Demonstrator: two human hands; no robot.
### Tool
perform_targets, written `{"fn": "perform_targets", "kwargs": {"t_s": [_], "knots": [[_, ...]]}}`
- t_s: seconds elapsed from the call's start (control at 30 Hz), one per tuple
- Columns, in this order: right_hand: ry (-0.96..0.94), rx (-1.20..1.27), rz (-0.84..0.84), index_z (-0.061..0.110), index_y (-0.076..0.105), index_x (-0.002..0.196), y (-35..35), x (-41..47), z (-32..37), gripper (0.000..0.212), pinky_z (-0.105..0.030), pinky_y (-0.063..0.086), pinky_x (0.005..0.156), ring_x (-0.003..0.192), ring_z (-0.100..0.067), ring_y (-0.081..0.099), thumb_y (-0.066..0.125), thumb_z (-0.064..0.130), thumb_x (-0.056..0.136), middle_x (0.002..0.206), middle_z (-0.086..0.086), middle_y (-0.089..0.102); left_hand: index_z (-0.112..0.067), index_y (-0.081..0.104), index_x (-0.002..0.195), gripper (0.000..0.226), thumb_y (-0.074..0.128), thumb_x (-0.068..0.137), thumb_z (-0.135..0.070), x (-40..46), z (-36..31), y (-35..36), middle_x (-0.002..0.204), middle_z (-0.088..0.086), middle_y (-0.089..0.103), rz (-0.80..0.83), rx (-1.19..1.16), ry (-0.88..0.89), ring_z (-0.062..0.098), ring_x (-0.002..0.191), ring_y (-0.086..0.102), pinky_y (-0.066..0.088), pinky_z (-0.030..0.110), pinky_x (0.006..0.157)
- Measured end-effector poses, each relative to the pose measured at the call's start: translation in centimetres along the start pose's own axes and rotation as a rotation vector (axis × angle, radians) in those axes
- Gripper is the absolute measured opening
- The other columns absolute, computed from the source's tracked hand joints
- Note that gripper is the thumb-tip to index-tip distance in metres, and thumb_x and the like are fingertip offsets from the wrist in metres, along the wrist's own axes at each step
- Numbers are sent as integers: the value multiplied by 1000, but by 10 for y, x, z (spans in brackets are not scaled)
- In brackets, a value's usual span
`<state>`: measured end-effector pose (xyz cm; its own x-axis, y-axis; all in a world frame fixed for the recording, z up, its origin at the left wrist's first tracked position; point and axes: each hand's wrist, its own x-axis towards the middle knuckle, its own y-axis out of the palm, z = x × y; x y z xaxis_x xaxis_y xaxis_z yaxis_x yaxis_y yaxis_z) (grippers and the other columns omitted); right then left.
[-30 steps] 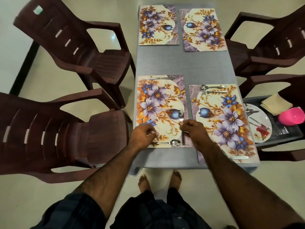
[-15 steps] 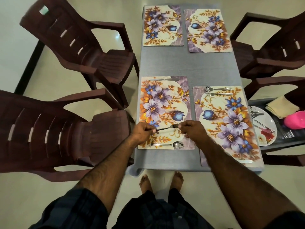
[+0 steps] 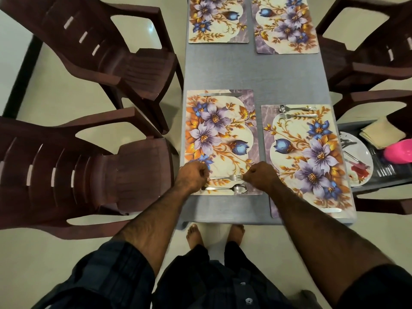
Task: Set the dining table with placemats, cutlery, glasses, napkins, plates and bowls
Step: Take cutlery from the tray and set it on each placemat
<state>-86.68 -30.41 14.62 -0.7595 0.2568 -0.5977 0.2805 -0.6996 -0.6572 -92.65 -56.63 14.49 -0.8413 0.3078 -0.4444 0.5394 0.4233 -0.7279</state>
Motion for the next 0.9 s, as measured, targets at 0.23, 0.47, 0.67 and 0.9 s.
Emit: {"fn": "perform_targets", "kwargs": {"t_s": [0.23,0.47,0.67,0.9], "knots": [[10,2,-3,9,77,79,-4,-6,3,35,-34,57,75,74,-22,69,83,43,86,72,-2,71,-29,68,68,23,80,87,-24,-2,1,-5,110,-13,77,14,-60,45,11,91,68,58,31,87],[-28,93,-199,15,71,72,-51,-59,-22,35,-29,46,64,72,-21,66,73,42,93,72,0,71,-19,74,91,14,71,91,-33,-15,-25,-20,97,3,74,-131,-38,136,26,89,66,57,40,78],[-31,129,-357,20,64,64,-76,-118,-90,31,-31,45,66,70,-17,65,72,35,90,68,3,71,-21,72,89,22,62,83,-39,-34,-116,15,93,2,73,-74,-32,384,27,90,66,52,38,77],[111,257,-363,21,66,66,-92,-156,-239,27,-28,44,66,71,-22,66,77,25,91,67,4,68,-20,75,101,15,72,93,-33,-67,-206,109,101,1,71,30,79,537,22,91,65,51,32,78]]}}
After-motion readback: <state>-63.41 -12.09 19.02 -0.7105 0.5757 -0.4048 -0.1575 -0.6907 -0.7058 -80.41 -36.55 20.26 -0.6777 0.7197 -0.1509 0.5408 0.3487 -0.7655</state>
